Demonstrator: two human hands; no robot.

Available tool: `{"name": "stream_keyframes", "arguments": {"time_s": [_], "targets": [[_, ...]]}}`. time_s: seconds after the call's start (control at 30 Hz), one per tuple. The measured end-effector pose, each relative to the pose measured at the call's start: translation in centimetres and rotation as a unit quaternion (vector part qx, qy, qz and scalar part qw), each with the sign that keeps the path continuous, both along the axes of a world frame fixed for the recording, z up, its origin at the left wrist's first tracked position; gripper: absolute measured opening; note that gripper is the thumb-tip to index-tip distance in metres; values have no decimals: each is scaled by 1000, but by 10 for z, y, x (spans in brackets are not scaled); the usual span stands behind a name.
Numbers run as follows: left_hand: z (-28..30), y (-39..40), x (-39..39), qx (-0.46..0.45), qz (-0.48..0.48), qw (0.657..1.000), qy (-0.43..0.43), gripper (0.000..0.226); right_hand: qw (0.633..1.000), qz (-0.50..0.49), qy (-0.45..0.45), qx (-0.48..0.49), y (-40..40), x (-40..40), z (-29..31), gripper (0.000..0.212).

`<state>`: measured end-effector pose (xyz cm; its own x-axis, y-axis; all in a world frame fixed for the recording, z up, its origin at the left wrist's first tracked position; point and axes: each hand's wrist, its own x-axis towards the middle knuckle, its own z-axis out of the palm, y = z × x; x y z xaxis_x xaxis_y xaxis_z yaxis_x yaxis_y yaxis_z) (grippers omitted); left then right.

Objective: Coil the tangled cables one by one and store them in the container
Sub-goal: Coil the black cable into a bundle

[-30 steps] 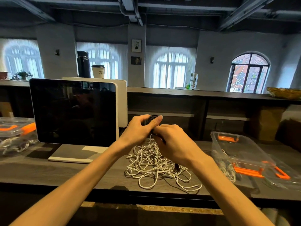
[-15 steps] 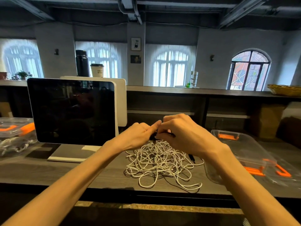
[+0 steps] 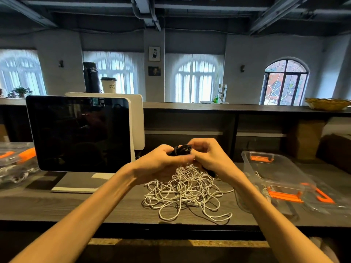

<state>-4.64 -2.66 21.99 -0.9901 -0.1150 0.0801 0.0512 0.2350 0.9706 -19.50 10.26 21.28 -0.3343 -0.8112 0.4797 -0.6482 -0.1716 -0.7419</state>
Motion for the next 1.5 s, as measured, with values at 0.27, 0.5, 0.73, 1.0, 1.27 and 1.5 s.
{"name": "stream_keyframes", "arguments": {"time_s": [0.27, 0.5, 0.73, 1.0, 1.27, 1.5], "targets": [[-18, -14, -23, 81, 259, 959, 78, 45, 922, -151, 339, 111, -12, 30, -7, 12], [-23, -17, -19, -119, 282, 951, 43, 15, 876, -81, 471, 57, -5, 48, 0, 18], [-8, -4, 0, -61, 153, 982, -97, 68, 919, -18, 387, -65, 5, 39, 29, 11], [-9, -2, 13, 117, -84, 986, -78, 105, 991, 28, 122, -53, 5, 28, 41, 18], [-7, -2, 14, 193, -86, 977, 24, 46, 999, 24, 36, -3, 9, 18, 27, 15], [-7, 3, 16, 360, -196, 911, 40, 25, 998, 42, -26, -36, 13, 20, 35, 16]]}}
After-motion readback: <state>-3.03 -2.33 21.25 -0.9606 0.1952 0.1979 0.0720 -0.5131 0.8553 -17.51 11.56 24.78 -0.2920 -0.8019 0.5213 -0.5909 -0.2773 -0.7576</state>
